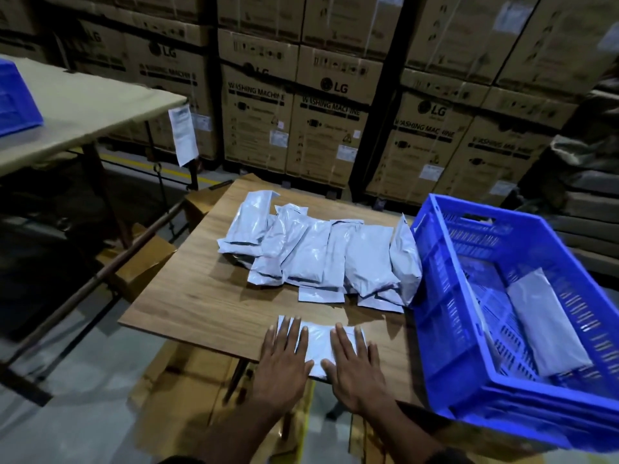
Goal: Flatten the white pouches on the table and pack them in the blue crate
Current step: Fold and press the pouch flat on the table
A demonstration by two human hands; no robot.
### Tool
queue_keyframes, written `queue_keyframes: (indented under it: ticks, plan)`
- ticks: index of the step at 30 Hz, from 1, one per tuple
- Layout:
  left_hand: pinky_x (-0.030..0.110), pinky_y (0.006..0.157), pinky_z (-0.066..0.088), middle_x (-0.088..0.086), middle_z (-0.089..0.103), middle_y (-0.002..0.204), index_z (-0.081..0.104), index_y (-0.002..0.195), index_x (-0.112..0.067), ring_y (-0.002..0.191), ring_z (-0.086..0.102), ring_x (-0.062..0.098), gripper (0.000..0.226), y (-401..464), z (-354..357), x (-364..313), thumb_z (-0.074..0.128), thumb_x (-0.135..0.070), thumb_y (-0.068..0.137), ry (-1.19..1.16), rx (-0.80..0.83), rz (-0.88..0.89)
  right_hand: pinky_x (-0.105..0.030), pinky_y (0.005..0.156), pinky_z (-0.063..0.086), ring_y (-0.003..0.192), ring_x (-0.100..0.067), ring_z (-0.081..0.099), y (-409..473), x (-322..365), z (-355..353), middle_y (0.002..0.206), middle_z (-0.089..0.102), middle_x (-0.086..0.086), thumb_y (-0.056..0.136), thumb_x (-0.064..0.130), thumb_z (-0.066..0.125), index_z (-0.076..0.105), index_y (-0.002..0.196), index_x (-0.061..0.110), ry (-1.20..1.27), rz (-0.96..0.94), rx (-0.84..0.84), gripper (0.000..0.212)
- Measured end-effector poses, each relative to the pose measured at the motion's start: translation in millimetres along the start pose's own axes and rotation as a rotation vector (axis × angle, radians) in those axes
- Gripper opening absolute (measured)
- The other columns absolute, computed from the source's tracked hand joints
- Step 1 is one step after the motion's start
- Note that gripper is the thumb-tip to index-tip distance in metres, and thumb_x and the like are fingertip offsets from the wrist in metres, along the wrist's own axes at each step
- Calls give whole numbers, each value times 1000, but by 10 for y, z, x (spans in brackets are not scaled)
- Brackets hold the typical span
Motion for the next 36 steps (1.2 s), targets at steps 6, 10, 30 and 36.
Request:
queue_keyframes:
  ticks: [6, 10, 30, 36]
  plan:
    - [52, 109, 41, 11, 50, 152, 60, 140, -12, 144, 31, 31, 68, 181, 102, 117, 35, -53, 93, -16, 57, -9, -52, 108, 20, 139, -41, 42, 137, -62, 107, 154, 44, -4, 103, 56, 11, 52, 143, 12, -84, 95, -37, 73]
    - [51, 108, 25, 15, 49, 152, 60, 140, -14, 143, 31, 36, 68, 215, 93, 141, 37, -57, 92, 2, 31, 7, -48, 115, 7, 142, -36, 29, 174, -66, 108, 151, 46, -13, 103, 53, 13, 55, 140, 5, -145, 48, -116, 74]
    - [58, 110, 22, 11, 43, 157, 50, 148, -20, 146, 32, 37, 69, 185, 169, 173, 38, -60, 93, -32, 54, 6, -43, 113, 14, 145, -32, 28, 99, -113, 89, 157, 36, -14, 105, 55, 19, 44, 147, 4, -96, -8, -98, 70]
    - [58, 108, 22, 9, 44, 157, 51, 148, -25, 145, 29, 36, 68, 193, 143, 179, 40, -61, 92, -22, 67, 2, -53, 112, 15, 151, -33, 17, 73, -99, 78, 166, 17, 1, 104, 58, 27, 26, 158, 21, -172, -144, -112, 65]
Point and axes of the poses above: each hand's wrist, its own y-axis towards the middle knuckle, its own z-axis out of the palm, x = y × z, the point moved 7 cm from there along y, towards the middle knuckle
